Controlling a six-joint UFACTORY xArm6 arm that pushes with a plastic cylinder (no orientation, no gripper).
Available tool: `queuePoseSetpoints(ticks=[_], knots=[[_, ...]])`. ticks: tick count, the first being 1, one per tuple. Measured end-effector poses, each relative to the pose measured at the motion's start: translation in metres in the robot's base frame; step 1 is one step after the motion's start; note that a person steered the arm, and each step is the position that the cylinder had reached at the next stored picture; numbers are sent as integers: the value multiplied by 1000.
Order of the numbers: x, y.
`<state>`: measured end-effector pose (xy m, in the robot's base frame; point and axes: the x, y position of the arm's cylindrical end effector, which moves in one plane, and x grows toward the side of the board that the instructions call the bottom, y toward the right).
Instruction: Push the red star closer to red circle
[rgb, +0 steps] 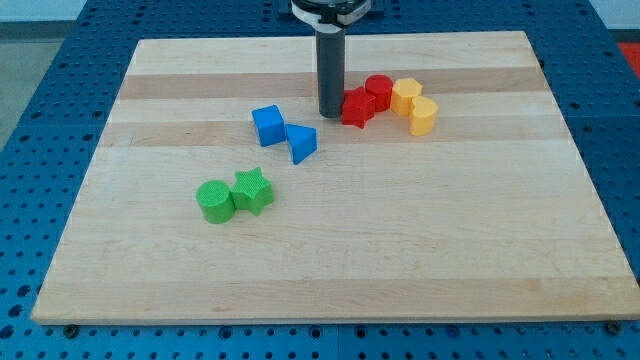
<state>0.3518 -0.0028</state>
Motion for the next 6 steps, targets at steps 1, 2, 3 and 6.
queuePoseSetpoints(ticks=[1,2,3,6], knots=[[3,0],[5,1],[5,5],[5,6]])
